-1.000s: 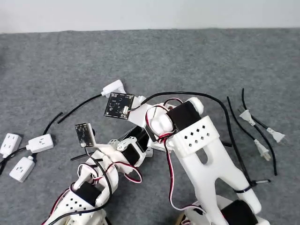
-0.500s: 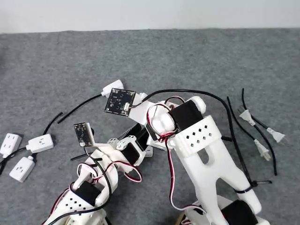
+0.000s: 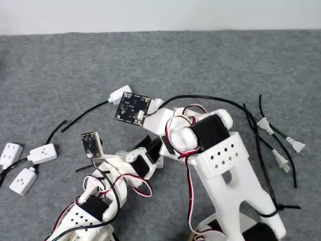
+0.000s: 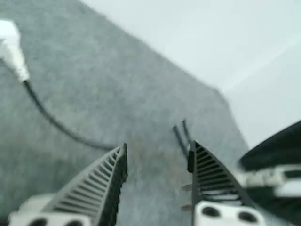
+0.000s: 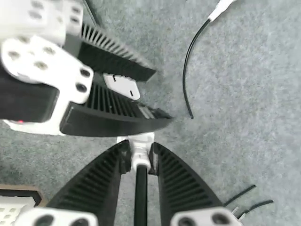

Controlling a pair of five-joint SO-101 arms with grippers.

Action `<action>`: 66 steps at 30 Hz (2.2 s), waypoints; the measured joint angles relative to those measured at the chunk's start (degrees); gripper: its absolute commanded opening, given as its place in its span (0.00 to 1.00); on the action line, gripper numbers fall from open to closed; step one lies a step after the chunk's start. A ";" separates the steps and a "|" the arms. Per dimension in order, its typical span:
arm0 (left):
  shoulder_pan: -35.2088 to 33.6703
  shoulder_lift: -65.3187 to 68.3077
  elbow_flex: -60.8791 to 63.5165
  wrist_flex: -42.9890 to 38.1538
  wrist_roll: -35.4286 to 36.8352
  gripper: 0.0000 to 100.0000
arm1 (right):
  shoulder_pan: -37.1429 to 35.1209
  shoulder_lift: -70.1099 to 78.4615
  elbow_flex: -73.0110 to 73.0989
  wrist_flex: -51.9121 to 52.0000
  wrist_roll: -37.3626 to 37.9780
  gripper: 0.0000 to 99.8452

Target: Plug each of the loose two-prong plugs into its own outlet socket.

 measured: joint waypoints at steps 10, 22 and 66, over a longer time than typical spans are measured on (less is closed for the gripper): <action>0.18 0.62 0.18 0.18 0.00 0.20 | 2.02 0.79 -2.73 -0.09 0.44 0.01; -10.20 0.62 0.18 0.18 -0.26 0.20 | 5.63 1.76 -2.73 -0.18 2.90 0.01; -36.84 0.62 0.53 12.04 -26.99 0.20 | -4.75 23.30 10.29 -18.73 18.46 0.01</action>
